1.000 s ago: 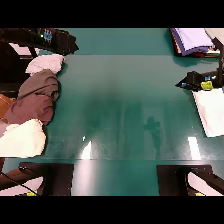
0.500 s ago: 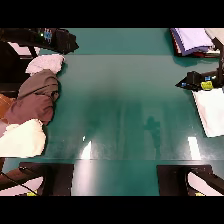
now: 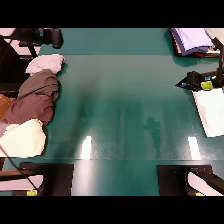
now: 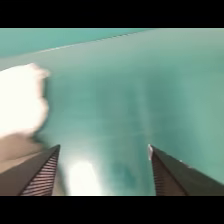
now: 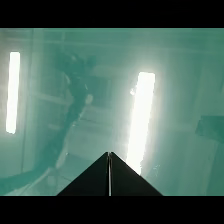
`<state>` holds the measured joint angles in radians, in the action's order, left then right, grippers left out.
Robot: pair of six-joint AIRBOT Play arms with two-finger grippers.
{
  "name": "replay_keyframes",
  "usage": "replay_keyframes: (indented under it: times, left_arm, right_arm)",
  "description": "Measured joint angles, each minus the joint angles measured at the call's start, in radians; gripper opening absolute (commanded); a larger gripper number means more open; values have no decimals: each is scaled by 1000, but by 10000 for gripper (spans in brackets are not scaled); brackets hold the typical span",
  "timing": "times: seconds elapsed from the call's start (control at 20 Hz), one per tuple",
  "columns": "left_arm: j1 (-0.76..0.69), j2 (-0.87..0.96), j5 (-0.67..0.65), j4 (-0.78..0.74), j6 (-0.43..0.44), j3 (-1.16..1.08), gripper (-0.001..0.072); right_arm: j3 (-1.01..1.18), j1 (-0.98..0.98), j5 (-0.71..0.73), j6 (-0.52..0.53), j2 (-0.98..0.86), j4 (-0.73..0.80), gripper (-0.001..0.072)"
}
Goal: Fold the shirts.
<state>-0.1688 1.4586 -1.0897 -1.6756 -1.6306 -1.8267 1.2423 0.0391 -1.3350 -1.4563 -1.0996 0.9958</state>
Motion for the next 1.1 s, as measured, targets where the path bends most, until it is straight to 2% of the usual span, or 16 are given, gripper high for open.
replay_keyframes:
  times: [0.35, 0.7, 0.75, 0.85, 0.9, 1.0, 1.05, 1.1]
  left_arm:
    - [177, 300, 162, -53, -17, 0, 656]
    - [222, 473, 349, -63, -18, 0, 655]
    - [224, 484, 366, -63, -19, -1, 632]
    - [225, 499, 385, -63, -20, 0, 247]
    - [226, 503, 392, -63, -20, -1, 144]
    - [227, 509, 395, -64, -19, -1, 132]
    - [227, 511, 393, -64, -19, -1, 26]
    - [227, 512, 389, -64, -19, -1, 21]
  right_arm:
    - [0, 2, 16, 0, 0, -1, 14]
    - [0, 2, 30, 3, 0, -1, 14]
    - [0, 2, 30, 3, 0, -1, 14]
    - [0, 2, 31, 3, 0, -1, 14]
    - [0, 2, 32, 3, 0, -1, 15]
    - [0, 2, 32, 3, 0, -3, 14]
    - [0, 2, 32, 3, 0, -4, 14]
    - [0, 2, 31, 3, 0, -6, 14]
